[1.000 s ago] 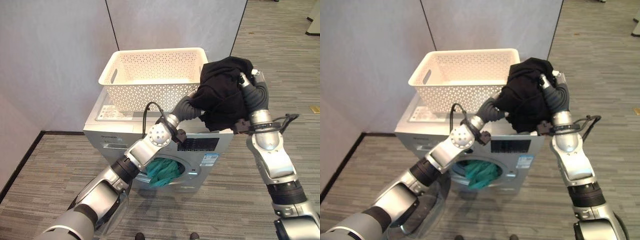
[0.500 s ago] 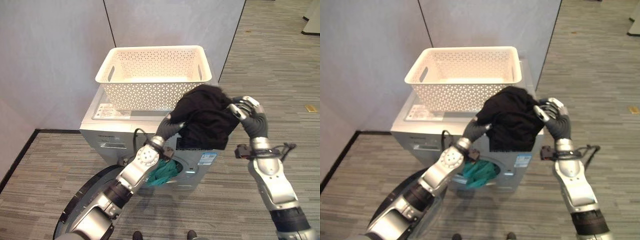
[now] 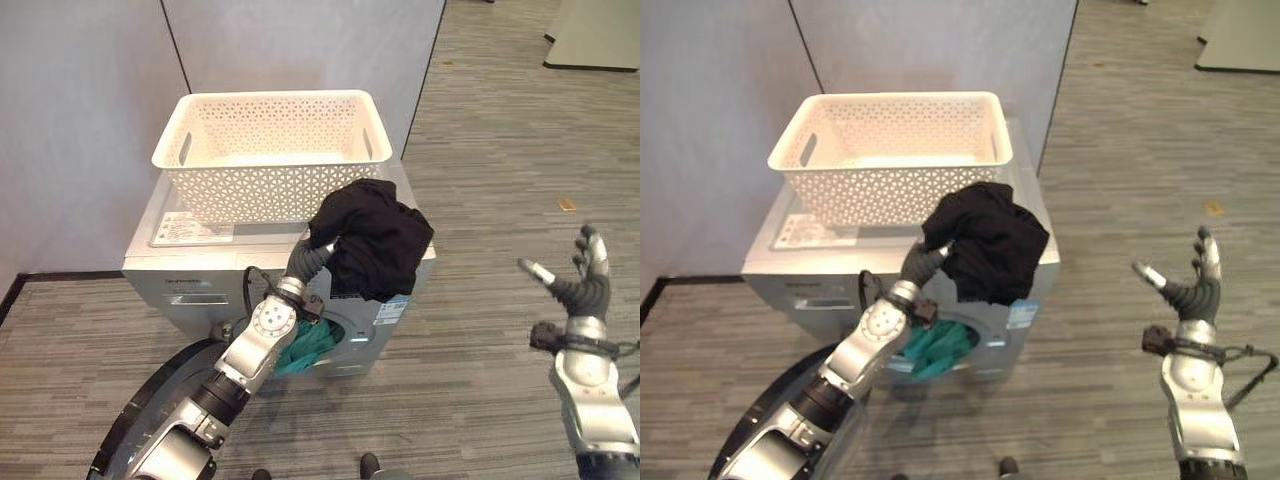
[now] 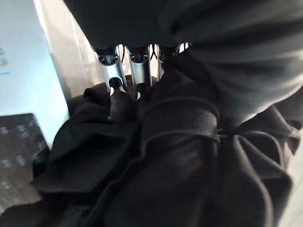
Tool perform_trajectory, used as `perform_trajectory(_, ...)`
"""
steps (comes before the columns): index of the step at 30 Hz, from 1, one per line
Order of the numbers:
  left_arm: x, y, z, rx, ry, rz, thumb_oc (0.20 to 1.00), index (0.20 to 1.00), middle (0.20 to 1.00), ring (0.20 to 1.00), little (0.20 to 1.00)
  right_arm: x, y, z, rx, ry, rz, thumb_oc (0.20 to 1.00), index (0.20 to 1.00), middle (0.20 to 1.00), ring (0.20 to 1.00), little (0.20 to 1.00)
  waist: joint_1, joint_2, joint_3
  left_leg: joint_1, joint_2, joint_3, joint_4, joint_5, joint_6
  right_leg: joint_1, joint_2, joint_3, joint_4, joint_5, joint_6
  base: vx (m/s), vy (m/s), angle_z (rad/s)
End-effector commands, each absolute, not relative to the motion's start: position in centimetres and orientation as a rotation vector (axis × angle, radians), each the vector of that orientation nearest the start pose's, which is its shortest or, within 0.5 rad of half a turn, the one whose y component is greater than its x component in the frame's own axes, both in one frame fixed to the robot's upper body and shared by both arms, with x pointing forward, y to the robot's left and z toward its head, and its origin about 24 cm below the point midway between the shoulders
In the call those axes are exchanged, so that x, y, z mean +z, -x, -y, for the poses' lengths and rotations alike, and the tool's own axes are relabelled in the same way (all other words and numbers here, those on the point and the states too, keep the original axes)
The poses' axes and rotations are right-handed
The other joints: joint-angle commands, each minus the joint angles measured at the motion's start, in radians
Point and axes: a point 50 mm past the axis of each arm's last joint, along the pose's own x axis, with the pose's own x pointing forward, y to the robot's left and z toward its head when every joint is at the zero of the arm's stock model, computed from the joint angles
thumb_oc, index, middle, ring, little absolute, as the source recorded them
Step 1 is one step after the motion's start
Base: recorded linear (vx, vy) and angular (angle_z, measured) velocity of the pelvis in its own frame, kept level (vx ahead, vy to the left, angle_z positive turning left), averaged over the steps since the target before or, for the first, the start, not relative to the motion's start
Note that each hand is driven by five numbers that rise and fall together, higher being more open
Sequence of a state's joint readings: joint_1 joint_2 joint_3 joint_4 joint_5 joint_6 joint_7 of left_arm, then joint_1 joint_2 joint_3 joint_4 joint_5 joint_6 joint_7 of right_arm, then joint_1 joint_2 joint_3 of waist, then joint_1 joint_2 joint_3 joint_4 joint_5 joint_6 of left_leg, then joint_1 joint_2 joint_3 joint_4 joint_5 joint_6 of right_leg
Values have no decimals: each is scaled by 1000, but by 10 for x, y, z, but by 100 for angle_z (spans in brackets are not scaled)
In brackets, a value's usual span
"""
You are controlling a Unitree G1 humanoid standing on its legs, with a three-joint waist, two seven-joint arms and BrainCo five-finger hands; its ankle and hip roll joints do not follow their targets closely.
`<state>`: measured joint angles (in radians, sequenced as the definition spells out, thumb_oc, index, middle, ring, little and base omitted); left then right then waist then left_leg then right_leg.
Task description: Grab the laundry basket,head to the washer,open it,put in the laundry and shut it.
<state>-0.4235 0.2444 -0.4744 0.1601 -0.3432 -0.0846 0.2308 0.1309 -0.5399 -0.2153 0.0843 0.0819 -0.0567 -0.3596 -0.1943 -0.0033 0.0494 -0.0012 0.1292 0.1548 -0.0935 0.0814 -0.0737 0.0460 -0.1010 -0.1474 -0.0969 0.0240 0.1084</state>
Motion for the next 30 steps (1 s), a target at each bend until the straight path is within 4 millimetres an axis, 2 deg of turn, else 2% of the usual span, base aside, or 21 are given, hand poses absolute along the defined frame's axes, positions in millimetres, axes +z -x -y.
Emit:
perform_trajectory(1, 138, -309, -94, -242, 76, 402, 200, 200, 200, 200, 200, 49, -182, 355, -716, 613, -140, 1000, 1000, 1000, 1000, 1000, 4, -11, -31, 64, 35, -16, 6, -117, -19, 28, 15, -28, 10, -110, 7, 0, 0, 0)
perform_trajectory(2, 137, -308, -95, -242, 76, 398, 200, 200, 200, 200, 200, 48, -182, 354, -714, 613, -143, 1000, 1000, 1000, 1000, 1000, 2, -12, -35, 63, 35, -16, 6, -117, -19, 28, 14, -29, 10, -110, 7, 0, 0, 0)
perform_trajectory(3, 135, -302, -103, -240, 92, 396, 200, 200, 200, 200, 200, 31, -171, 355, -713, 603, -223, 1000, 1000, 1000, 1000, 1000, 5, -14, -31, 60, 34, -18, 6, -115, -18, 27, 13, -31, 10, -110, 7, 0, 0, 0)
perform_trajectory(4, 132, -297, -110, -235, 105, 396, 200, 200, 200, 200, 200, 11, -158, 356, -723, 572, -315, 1000, 1000, 1000, 1000, 1000, 10, -13, -25, 56, 33, -20, 6, -113, -17, 26, 12, -35, 10, -110, 7, 0, 0, 0)
perform_trajectory(5, 126, -288, -120, -237, 123, 375, 200, 200, 200, 200, 200, -22, -141, 353, -710, 544, -476, 1000, 1000, 1000, 1000, 1000, 18, -18, -21, 49, 31, -25, 6, -110, -16, 24, 11, -38, 10, -108, 7, 0, 0, 0)
perform_trajectory(6, 126, -287, -121, -236, 122, 374, 200, 200, 200, 200, 200, -22, -142, 353, -708, 544, -476, 1000, 1000, 1000, 1000, 1000, 16, -19, -22, 49, 31, -25, 6, -110, -16, 24, 11, -38, 10, -109, 7, 0, 0, 0)
perform_trajectory(8, 121, -278, -131, -232, 131, 365, 200, 200, 200, 200, 200, -61, -122, 342, -695, 464, -657, 1000, 1000, 1000, 1000, 1000, 36, -23, -5, 39, 26, -32, 6, -105, -13, 19, 9, -42, 10, -107, 7, -17, -4, 0)
perform_trajectory(10, 118, -274, -136, -232, 128, 356, 200, 200, 200, 200, 200, -71, -120, 335, -665, 444, -699, 1000, 1000, 1000, 1000, 1000, 46, -27, 0, 33, 22, -37, 6, -103, -11, 18, 7, -45, 10, -105, 8, -14, 12, 2)
perform_trajectory(12, 109, -269, -136, -254, 148, 315, 200, 200, 200, 200, 200, -99, -106, 320, -605, 392, -843, 1000, 1000, 1000, 1000, 1000, 76, -34, 23, 13, 8, -54, 14, -94, -2, 17, -6, -59, 10, -105, 8, -38, 43, 5)
perform_trajectory(13, 109, -269, -136, -254, 148, 315, 200, 200, 200, 200, 200, -99, -107, 320, -605, 392, -842, 1000, 1000, 1000, 1000, 1000, 75, -34, 23, 12, 8, -55, 14, -94, -2, 17, -7, -59, 10, -105, 8, -125, 35, 23)
perform_trajectory(14, 106, -271, -132, -274, 156, 297, 200, 200, 200, 200, 200, -105, -111, 314, -594, 352, -862, 1000, 1000, 1000, 1000, 1000, 92, -50, 54, -58, -6, -60, 132, -134, 6, 13, -31, -80, 10, -93, 7, -233, 66, 26)
perform_trajectory(15, 106, -272, -124, -314, 175, 295, 200, 200, 200, 200, 200, -115, -107, 306, -589, 286, -906, 1000, 1000, 1000, 1000, 1000, 99, -61, 77, -99, -23, -27, 266, -213, 18, 0, -60, -110, 17, -87, 1, -241, 70, 78)
perform_trajectory(16, 106, -273, -124, -314, 174, 296, 200, 200, 200, 200, 200, -115, -108, 306, -589, 285, -905, 1000, 1000, 1000, 1000, 1000, 97, -61, 75, -108, -24, -29, 274, -214, 20, -4, -62, -112, 16, -85, 2, -143, 169, 137)
perform_trajectory(17, 99, -271, -118, -341, 176, 264, 200, 200, 200, 200, 200, -121, -108, 294, -587, 183, -905, 1000, 1000, 1000, 1000, 1000, 102, -51, 75, -108, -51, -13, 366, -267, 30, -17, -72, -145, 37, -97, -12, 78, 257, 139)
perform_trajectory(18, 90, -269, -113, -369, 168, 222, 200, 200, 200, 200, 200, -130, -98, 283, -578, 104, -948, 1000, 1000, 1000, 1000, 1000, 89, -30, 63, -66, -80, -10, 288, -293, 56, -9, -81, -174, 56, -99, -7, 125, 325, 89)
perform_trajectory(22, 85, -267, -121, -362, 128, 196, 200, 200, 200, 200, 200, -132, -113, 269, -501, 104, -947, 1000, 1000, 1000, 1000, 1000, 98, -19, 66, -53, -110, -9, 256, -301, 88, -50, -106, -177, 195, -124, 6, 63, 176, 43)
perform_trajectory(24, 85, -267, -127, -345, 111, 194, 200, 200, 200, 200, 200, -131, -124, 262, -436, 142, -939, 1000, 1000, 1000, 1000, 1000, 106, -11, 88, -54, -118, -1, 257, -313, 118, -146, -136, -144, 357, -118, 27, -52, 216, -10)
perform_trajectory(25, 85, -268, -129, -332, 96, 204, 200, 200, 200, 200, 200, -133, -127, 256, -388, 165, -959, 1000, 1000, 1000, 1000, 1000, 103, 1, 110, -49, -126, -17, 261, -320, 134, -211, -148, -74, 445, -101, 53, -52, 140, -20)
perform_trajectory(26, 85, -268, -129, -331, 96, 204, 200, 200, 200, 200, 200, -133, -127, 256, -388, 165, -959, 1000, 1000, 1000, 1000, 1000, 104, 0, 109, -50, -127, -15, 262, -321, 134, -214, -149, -71, 448, -102, 54, -50, 45, -21)
perform_trajectory(27, 85, -268, -129, -321, 88, 211, 200, 200, 200, 200, 200, -134, -131, 253, -370, 166, -969, 1000, 1000, 1000, 1000, 1000, 109, 9, 127, -61, -129, -38, 288, -326, 132, -230, -176, -18, 430, -96, 50, -36, -77, 6)
perform_trajectory(30, 75, -265, -129, -322, 78, 180, 200, 200, 200, 200, 200, -140, -128, 251, -398, 119, -1010, 1000, 1000, 1000, 1000, 1000, 127, 5, 137, -88, -123, -73, 315, -326, 107, -214, -256, 12, 309, -37, 56, -54, -199, 31)
